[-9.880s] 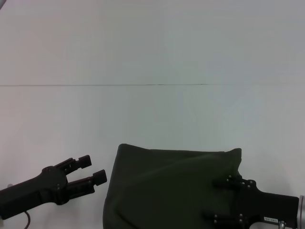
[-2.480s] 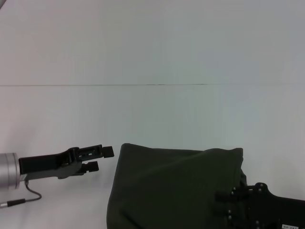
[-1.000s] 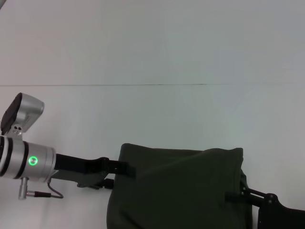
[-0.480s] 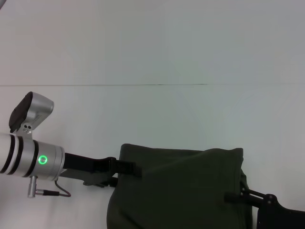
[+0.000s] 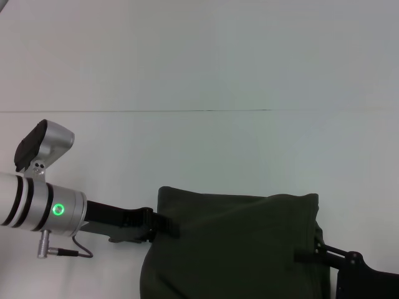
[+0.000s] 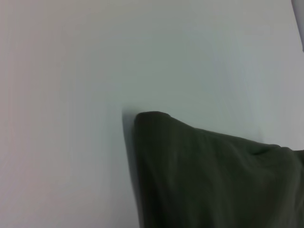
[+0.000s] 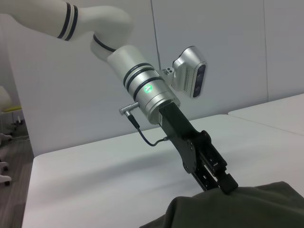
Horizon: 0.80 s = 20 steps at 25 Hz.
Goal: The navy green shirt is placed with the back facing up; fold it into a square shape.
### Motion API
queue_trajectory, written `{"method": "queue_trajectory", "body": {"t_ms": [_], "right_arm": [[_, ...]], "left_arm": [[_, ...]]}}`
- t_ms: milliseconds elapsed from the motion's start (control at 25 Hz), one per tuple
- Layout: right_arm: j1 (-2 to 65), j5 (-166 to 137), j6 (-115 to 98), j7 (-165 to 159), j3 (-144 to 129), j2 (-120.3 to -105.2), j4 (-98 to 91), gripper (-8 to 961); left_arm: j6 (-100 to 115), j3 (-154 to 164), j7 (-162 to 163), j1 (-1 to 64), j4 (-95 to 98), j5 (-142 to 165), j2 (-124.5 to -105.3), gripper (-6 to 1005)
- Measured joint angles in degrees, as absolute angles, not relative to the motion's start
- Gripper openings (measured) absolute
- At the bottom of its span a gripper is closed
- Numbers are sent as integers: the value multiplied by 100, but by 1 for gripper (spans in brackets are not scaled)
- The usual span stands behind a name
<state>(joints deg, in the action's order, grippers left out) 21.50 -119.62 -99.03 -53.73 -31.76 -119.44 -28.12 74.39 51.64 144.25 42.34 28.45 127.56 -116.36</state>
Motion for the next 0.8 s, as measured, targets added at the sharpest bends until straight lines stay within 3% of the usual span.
{"method": "queue_trajectory", "body": {"t_ms": [400, 480, 720, 800], "right_arm": [[2185, -11952, -9879, -5387, -3163, -11952, -2812, 940], [2194, -11948, -9879, -5392, -3163, -11953, -2812, 940], [2201, -11934, -9881, -5394, -3164, -11953, -2813, 940], [2204, -11927, -9884, -5398, -3164, -11953, -2816, 940]], "left_arm": [[7392, 5189, 14371, 4246, 2845, 12760, -11648, 410], [7371, 5159, 14327, 4251, 2809, 12761, -11648, 196], [7358, 5149, 14235, 4257, 2807, 12744, -11646, 48], [7330, 5149, 14189, 4258, 2803, 12757, -11646, 47]]}}
